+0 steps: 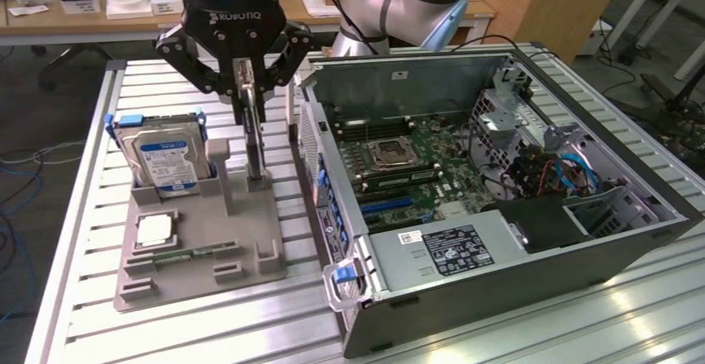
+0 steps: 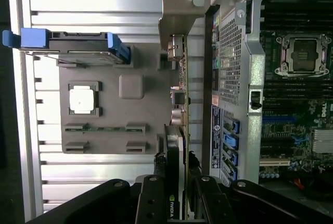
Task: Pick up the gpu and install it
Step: 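Pick up the gpu and move the gpu toward the slot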
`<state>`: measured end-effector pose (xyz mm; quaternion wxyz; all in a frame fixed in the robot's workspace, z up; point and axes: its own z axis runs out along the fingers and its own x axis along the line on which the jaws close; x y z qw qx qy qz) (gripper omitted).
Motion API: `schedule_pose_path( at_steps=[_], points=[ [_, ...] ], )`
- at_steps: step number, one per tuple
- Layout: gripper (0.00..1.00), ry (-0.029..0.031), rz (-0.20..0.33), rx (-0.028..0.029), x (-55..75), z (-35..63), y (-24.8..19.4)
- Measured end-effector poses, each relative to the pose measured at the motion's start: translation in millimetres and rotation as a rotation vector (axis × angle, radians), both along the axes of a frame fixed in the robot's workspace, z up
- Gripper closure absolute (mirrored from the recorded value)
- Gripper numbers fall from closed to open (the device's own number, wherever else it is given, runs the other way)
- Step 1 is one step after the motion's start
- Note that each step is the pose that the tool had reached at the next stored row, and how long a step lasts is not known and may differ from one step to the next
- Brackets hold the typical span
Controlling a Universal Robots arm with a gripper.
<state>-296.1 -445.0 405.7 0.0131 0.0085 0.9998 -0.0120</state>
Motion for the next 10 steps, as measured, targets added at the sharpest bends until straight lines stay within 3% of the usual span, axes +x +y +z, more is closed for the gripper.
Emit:
schedule_pose_path(
  at_steps=[10],
  points=[
    [0.73, 0.0, 0.0, -0.015, 0.0, 0.0, 2.3]
  ],
)
